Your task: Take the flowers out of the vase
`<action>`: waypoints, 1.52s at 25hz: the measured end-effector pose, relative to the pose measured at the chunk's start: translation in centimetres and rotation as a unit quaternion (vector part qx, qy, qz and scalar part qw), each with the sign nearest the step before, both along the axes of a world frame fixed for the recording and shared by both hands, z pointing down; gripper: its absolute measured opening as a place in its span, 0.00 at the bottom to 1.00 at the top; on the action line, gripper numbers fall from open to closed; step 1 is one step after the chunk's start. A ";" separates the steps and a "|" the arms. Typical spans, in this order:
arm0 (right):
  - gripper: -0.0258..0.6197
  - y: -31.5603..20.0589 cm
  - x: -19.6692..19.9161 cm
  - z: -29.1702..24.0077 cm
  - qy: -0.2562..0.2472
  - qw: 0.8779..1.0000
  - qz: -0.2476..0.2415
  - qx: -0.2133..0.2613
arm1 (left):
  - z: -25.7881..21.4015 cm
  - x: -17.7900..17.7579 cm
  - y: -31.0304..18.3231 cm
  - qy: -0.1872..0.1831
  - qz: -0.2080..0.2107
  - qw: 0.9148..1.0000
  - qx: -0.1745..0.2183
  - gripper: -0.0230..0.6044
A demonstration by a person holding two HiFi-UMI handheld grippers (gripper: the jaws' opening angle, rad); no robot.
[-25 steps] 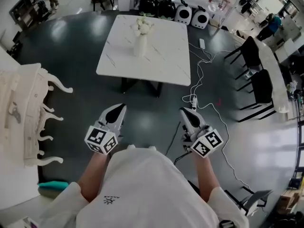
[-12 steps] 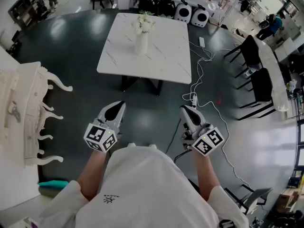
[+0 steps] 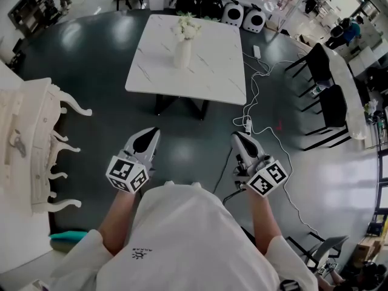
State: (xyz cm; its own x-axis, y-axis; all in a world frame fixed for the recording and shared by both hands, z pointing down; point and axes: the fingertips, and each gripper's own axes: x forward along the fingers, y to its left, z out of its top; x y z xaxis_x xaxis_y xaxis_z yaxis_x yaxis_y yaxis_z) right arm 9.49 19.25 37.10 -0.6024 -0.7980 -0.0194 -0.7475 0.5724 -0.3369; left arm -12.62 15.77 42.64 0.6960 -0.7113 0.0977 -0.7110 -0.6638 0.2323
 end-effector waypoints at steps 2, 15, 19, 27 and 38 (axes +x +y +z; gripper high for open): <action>0.04 0.0 -0.4 0.2 0.004 1.000 0.002 0.000 | 0.2 -0.4 0.1 0.000 0.003 1.000 0.000 0.02; 0.04 0.6 -4.5 0.9 0.009 1.000 0.006 -0.003 | 1.2 -4.9 0.9 0.003 0.004 1.000 0.003 0.02; 0.04 0.6 -5.7 0.4 0.013 1.000 0.001 -0.002 | 1.1 -6.2 1.4 -0.002 -0.001 1.000 0.004 0.02; 0.04 0.5 -7.2 0.5 0.012 1.000 -0.004 -0.001 | 1.4 -8.0 1.5 -0.001 -0.006 1.000 0.001 0.02; 0.04 -1.2 -7.1 1.0 0.007 1.000 -0.005 -0.008 | 1.8 -7.6 -0.2 -0.005 -0.002 1.000 0.000 0.02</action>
